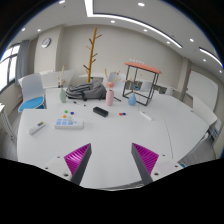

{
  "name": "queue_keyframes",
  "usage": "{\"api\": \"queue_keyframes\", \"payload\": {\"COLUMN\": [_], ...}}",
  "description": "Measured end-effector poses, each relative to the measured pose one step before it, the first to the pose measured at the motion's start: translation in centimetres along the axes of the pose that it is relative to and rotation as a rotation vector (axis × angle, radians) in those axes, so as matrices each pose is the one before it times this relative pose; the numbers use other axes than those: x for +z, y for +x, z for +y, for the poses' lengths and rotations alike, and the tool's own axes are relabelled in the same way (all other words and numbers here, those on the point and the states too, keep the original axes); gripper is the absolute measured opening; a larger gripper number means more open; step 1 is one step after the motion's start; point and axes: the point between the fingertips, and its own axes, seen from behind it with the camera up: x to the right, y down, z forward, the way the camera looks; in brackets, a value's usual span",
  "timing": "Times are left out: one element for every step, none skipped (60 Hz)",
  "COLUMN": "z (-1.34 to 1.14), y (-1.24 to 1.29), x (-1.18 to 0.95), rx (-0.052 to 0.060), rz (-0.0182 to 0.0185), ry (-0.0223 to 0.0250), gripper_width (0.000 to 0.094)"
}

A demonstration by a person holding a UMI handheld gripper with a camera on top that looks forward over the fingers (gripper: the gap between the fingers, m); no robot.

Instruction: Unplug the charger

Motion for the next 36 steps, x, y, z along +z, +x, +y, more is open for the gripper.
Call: {"api": "queue_keyframes", "payload": {"z": [-0.019,-0.055,-0.113,-0.146,-0.108,-0.133,-0.116,-0.128,-0.064,-0.098,-0.063,-0.035,-0.067,-0.103,-0.116,-0.114,-0.248,-0.114,-0.085,-0.061,-0.046,-0.074,0.089,-0.041,-0.074,-0.087,-0.098,-0.010,-0.088,-0.031,0.003,-0.011,0.001,0.009,0.058,0.087], "y": [-0.178,-0.207,-0.438,-0.405,0.066,-1.022,-0.591,-0.630,-0.705,-0.675,-0.612,-0.818,-0.607,-0.637,-0.669,-0.693,-0.641,-0.660,-0.711,-0.670,-0.701,-0.703,-0.796,-0.718,-0.707,-0.744,-0.718,-0.781,-0.639,-0.616,-0.591,-0.557,-0.477,-0.422,-0.378,-0.371], "x": [0.039,0.057,0.001,0.061,0.060,0.117,0.100,0.126,0.134,0.117,0.117,-0.022,0.105,0.091,0.110,0.119,0.540,0.122,0.077,0.098,0.057,0.034,-0.254,0.008,0.038,0.029,0.028,0.461,0.090,0.091,0.077,0.092,0.077,0.114,0.120,0.129], "rx": [-0.0020,-0.0018,-0.0017,-0.0019,-0.0021,-0.0022,-0.0021,-0.0017,-0.0013,-0.0014,-0.0017,-0.0011,-0.0024,-0.0033,-0.0041,-0.0041,-0.0035,-0.0041,-0.0039,-0.0042,-0.0042,-0.0035,-0.0026,-0.0026,-0.0024,-0.0019,-0.0015,-0.0019,-0.0029,-0.0028,-0.0021,-0.0010,0.0005,0.0016,0.0016,0.0011], "rz": [-0.00410,-0.00343,-0.00218,-0.00151,-0.00382,-0.00045,-0.00301,-0.00488,-0.00678,-0.00672,-0.00569,-0.00201,-0.00521,-0.00543,-0.00615,-0.00647,-0.00824,-0.00639,-0.00681,-0.00690,-0.00709,-0.00714,-0.00576,-0.00745,-0.00809,-0.00792,-0.00827,-0.00747,-0.00702,-0.00759,-0.00738,-0.00625,-0.00530,-0.00476,-0.00420,-0.00363], "ry": [-0.00011,0.00096,0.00194,0.00199,0.00191,0.00109,0.00134,0.00172,0.00146,0.00102,0.00068,0.00084,0.00188,0.00135,0.00107,0.00169,0.00209,0.00220,0.00210,0.00159,0.00103,0.00081,0.00084,0.00069,0.00166,0.00312,0.00423,0.00560,0.00368,0.00235,0.00157,0.00128,0.00127,0.00098,-0.00073,-0.00168], "gripper_width": [0.0855,0.0855,0.0856,0.0856,0.0854,0.0854,0.0854,0.0855,0.0856,0.0854,0.0853,0.0853,0.0854,0.0854,0.0853,0.0854,0.0855,0.0855,0.0856,0.0854,0.0855,0.0854,0.0855,0.0856,0.0855,0.0855,0.0856,0.0853,0.0853,0.0855,0.0854,0.0853,0.0854,0.0852,0.0852,0.0851]}}
